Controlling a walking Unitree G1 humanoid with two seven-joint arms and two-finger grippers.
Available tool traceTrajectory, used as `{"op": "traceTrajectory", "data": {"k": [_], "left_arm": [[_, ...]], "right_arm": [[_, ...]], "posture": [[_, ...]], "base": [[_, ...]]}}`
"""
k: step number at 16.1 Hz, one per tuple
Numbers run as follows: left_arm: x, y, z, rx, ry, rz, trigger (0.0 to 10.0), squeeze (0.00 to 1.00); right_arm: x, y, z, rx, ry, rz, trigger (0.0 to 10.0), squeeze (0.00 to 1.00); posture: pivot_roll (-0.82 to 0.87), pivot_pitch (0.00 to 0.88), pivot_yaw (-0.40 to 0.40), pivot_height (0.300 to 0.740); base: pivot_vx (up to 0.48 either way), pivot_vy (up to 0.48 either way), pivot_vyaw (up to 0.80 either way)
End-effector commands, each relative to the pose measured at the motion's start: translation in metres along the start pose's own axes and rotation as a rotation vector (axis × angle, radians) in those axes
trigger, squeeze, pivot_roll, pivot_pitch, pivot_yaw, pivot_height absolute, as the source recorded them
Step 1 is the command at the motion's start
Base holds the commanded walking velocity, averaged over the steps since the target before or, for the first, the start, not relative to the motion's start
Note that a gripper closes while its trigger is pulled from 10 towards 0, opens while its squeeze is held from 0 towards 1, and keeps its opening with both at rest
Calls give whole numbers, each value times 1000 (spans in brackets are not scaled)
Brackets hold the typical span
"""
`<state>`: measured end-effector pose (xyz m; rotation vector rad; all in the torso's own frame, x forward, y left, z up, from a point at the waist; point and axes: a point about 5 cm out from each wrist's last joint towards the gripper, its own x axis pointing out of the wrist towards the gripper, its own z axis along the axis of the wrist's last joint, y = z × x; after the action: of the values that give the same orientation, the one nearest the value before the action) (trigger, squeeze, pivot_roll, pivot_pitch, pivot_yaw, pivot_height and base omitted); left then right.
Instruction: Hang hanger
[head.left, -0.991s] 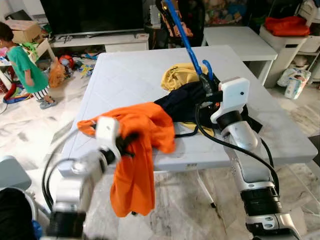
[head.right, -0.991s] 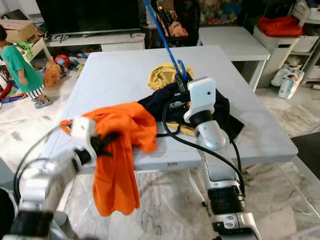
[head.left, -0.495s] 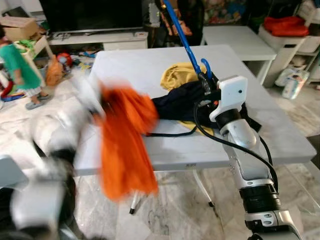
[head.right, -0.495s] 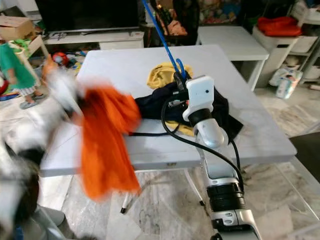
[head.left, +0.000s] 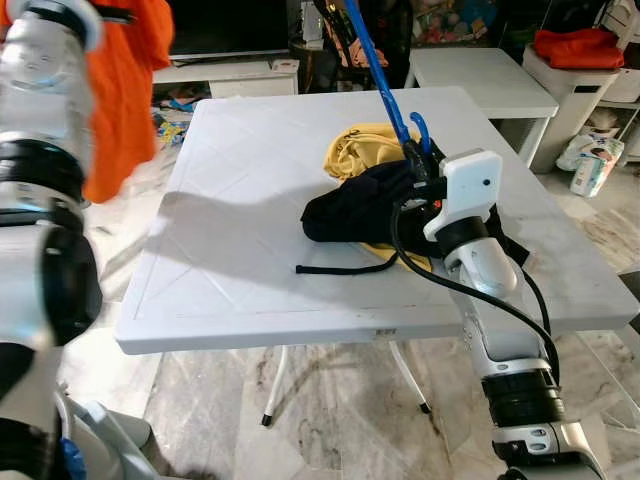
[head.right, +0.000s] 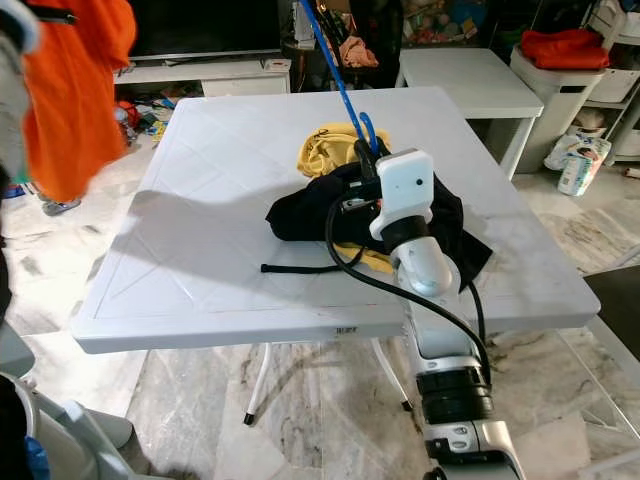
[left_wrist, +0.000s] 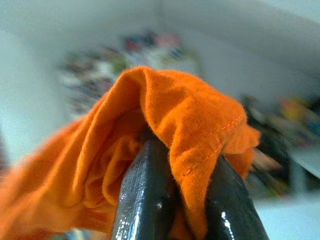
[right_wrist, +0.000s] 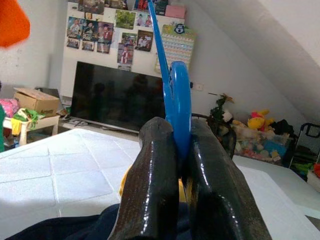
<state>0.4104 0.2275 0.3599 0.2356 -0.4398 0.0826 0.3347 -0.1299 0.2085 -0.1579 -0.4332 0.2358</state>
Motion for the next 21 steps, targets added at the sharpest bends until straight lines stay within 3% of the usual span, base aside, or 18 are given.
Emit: {"op": "traceTrajectory", "data": {"k": [1, 2, 4, 7, 8, 9, 11, 13, 15, 16, 17, 20, 21], "left_arm": [[-13, -23, -42, -22, 164, -144, 0, 0], [-35, -52, -83, -15, 308, -330, 0, 0], [-58, -73, -114, -83, 419, -484, 0, 0], [-102, -96, -153, -87, 570, -795, 0, 0], [-109, -98, -158, -103, 580, -818, 0, 0], [-109, -97, -159, -116, 572, -774, 0, 0], [-95, -95, -148, -176, 491, -628, 0, 0], [-89, -112, -139, -253, 427, -618, 0, 0], [-98, -129, -143, -261, 444, -651, 0, 0], [-103, -133, -148, -262, 468, -664, 3765, 0], [-109, -132, -157, -257, 514, -614, 10000, 1000], [-115, -113, -163, -319, 492, -533, 10000, 1000], [-115, -97, -161, -351, 436, -468, 10000, 1000]], "right_arm": [[-3, 0, -5, 10, 31, -11, 10000, 0], [-4, 2, -5, 13, 34, -5, 10000, 0], [-4, 3, -5, 14, 33, 1, 10000, 0], [-3, 2, -6, 22, 40, -1, 10000, 0], [-3, 4, -6, 25, 40, 0, 10000, 0], [-3, 5, -5, 29, 40, 2, 10000, 0], [-3, 6, -6, 32, 42, 5, 10000, 0], [-2, 6, -6, 32, 41, 5, 10000, 0], [-2, 7, -6, 34, 41, 3, 10000, 0], [-3, 7, -5, 35, 41, 5, 10000, 0], [-5, 8, -5, 35, 42, 7, 10000, 0], [-10, 5, -8, 34, 56, -1, 10000, 0], [-12, 5, -10, 38, 63, 1, 10000, 0]], "posture": [[-97, 0, 49, 740], [-98, 0, 46, 740], [-97, 0, 45, 740], [-91, 0, 43, 740], [-83, 0, 41, 740], [-81, 0, 40, 740], [-78, 0, 39, 740], [-79, 0, 42, 740], [-88, 0, 49, 740], [-88, 0, 49, 740], [-92, 0, 53, 740], [-78, 0, 61, 740], [-69, 0, 61, 740]], "base": [[0, 0, 0], [0, 0, 0], [0, 0, 0], [0, 0, 0], [0, 0, 0], [0, 0, 0], [0, 0, 0], [0, 0, 0], [0, 0, 0], [0, 0, 0], [0, 0, 0], [0, 0, 0], [0, 0, 0]]}}
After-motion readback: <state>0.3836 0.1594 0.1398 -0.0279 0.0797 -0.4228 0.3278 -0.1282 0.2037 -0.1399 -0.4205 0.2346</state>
